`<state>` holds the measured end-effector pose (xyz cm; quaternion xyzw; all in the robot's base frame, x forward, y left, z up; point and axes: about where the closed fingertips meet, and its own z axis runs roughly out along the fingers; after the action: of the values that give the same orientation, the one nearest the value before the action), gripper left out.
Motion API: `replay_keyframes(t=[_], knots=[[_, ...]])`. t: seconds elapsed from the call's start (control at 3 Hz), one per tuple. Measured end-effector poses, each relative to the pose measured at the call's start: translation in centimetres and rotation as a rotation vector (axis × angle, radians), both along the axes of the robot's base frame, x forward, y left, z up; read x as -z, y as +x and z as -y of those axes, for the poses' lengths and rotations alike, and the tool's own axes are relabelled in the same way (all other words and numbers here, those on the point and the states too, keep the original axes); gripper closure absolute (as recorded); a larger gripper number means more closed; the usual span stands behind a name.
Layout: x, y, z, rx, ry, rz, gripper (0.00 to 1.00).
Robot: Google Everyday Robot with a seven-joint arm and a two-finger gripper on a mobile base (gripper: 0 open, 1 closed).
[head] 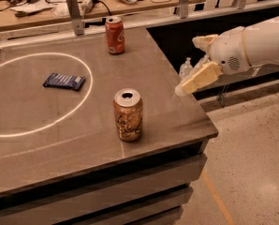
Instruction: Move rxbar blueberry near coke can
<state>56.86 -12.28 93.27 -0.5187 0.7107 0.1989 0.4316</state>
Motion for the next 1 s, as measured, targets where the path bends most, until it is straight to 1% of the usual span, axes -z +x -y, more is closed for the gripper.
replay_keyframes(t=[0.33,0.67,1.0], knots=[[2.4,2.7,-2.3,-0.078,0.044,0.029,0.0],[3.7,4.2,-4.6,-0.153,0.075,0.04,0.0],[4.7,5.0,-7.8,-0.227,0.105,0.051,0.0]])
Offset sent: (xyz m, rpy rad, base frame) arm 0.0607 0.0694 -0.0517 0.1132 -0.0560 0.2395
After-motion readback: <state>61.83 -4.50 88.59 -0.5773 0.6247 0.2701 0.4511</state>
